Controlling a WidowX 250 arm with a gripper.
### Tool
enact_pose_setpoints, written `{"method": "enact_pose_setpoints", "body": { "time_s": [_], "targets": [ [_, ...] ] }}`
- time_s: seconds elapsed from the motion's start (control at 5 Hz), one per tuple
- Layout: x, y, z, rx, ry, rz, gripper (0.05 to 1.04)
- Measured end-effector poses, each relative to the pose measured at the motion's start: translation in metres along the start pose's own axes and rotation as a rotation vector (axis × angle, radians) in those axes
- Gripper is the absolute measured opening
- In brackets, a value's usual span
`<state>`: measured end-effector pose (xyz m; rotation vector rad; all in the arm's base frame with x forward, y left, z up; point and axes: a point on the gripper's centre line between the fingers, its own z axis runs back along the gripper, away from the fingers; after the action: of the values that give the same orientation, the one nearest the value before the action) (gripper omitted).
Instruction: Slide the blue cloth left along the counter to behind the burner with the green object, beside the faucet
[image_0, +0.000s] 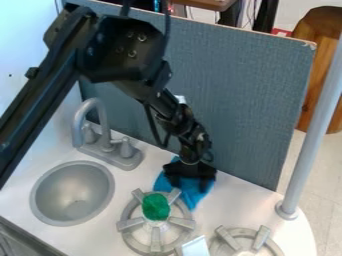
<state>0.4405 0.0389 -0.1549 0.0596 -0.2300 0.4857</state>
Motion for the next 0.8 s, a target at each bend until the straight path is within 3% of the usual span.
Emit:
{"method": "enact_pose_setpoints", "body": {
  "time_s": [0.4,0.6,0.8],
  "targets": [
    [0.019,0.049,-0.002,0.038,0.004,0.140,1.000],
    [0.022,0.055,-0.002,0.041,0.005,0.158,1.000],
    [0.024,0.046,-0.002,0.001,0.018,0.126,1.000]
  ]
}}
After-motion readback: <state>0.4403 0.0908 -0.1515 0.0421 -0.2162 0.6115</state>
